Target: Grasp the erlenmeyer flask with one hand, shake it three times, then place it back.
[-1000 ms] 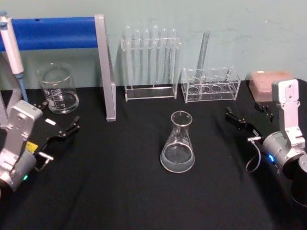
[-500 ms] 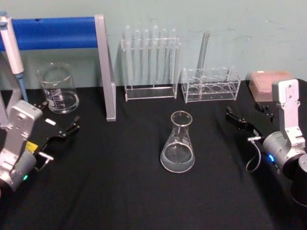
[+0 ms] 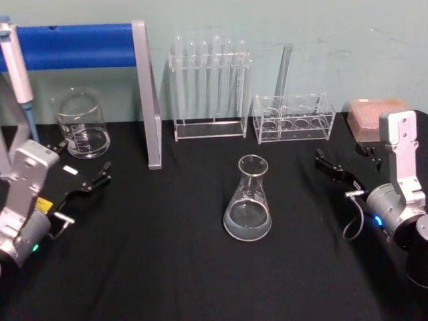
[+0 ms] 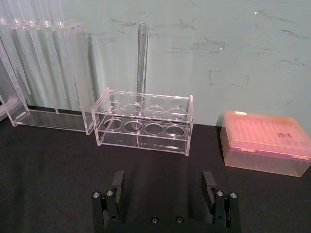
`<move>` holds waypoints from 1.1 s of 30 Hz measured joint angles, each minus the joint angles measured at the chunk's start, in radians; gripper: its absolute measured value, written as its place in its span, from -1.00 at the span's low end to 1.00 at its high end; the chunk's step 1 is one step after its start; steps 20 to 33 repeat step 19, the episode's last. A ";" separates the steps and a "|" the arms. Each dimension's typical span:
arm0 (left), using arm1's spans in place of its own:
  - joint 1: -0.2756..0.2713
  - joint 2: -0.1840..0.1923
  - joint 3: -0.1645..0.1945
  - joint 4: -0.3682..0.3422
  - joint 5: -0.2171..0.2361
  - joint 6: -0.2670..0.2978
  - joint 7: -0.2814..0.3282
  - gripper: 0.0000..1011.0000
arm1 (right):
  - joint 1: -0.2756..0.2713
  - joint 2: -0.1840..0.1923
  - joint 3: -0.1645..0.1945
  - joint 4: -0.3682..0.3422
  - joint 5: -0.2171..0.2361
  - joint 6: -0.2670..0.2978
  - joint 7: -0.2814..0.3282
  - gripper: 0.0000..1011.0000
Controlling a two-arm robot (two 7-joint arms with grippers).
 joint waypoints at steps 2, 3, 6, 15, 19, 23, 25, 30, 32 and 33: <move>0.000 0.000 0.000 0.000 0.000 0.000 0.000 0.98 | 0.000 0.000 0.000 0.000 0.000 0.000 0.000 0.98; 0.000 0.000 0.000 0.000 0.000 0.000 0.000 0.98 | 0.000 0.000 0.000 0.000 0.000 0.000 0.000 0.98; 0.000 0.000 0.000 0.000 0.000 0.000 0.000 0.98 | 0.000 0.000 0.000 0.000 0.000 0.000 0.000 0.98; 0.000 0.000 0.000 0.000 0.000 0.000 0.000 0.98 | 0.000 0.000 0.000 0.000 0.001 0.000 0.000 0.98; 0.000 0.000 0.000 0.000 0.000 0.000 0.000 0.98 | 0.000 0.000 0.000 0.000 0.001 0.000 0.000 0.98; 0.000 0.000 0.000 0.000 0.000 0.000 0.000 0.98 | 0.000 0.000 0.000 0.000 0.001 0.000 0.000 0.98; 0.000 0.000 0.000 0.000 0.000 0.000 0.000 0.98 | 0.000 0.000 0.000 0.000 0.001 0.000 0.000 0.98; 0.000 0.000 0.000 0.000 0.000 0.000 0.000 0.98 | 0.000 0.000 0.000 0.000 0.001 0.000 0.000 0.98; 0.000 0.000 0.000 0.000 0.000 0.000 0.000 0.98 | 0.000 0.000 0.000 0.000 0.001 0.000 0.000 0.98; 0.000 0.000 0.000 0.000 0.000 0.000 0.000 0.98 | 0.000 0.000 0.000 0.000 0.001 0.000 0.000 0.98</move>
